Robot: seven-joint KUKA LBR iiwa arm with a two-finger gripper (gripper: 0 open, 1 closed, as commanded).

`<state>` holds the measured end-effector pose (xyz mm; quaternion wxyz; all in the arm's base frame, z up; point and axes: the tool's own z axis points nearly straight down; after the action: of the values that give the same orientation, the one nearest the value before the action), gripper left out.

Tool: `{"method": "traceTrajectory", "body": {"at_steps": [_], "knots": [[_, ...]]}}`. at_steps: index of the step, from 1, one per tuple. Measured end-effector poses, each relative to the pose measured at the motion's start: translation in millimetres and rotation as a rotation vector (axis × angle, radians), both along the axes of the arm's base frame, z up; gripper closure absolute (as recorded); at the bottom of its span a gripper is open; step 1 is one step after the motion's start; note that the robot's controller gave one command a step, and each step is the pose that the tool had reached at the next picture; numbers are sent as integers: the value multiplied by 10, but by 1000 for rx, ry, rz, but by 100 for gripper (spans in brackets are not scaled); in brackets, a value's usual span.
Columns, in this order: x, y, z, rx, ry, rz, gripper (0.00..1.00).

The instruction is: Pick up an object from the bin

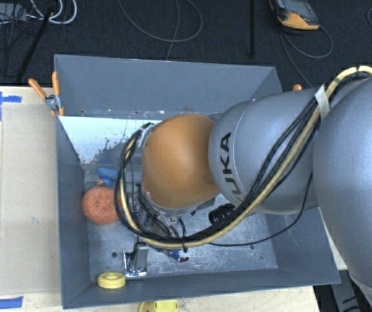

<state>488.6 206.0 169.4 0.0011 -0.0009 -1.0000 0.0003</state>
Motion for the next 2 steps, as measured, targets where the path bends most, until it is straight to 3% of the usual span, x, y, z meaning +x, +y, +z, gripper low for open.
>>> {"method": "traceTrajectory", "body": {"at_steps": [1, 2], "knots": [[-70, -365, -183, 1, -1, 64, 0], [105, -529, -541, -1, -1, -7, 0]]}}
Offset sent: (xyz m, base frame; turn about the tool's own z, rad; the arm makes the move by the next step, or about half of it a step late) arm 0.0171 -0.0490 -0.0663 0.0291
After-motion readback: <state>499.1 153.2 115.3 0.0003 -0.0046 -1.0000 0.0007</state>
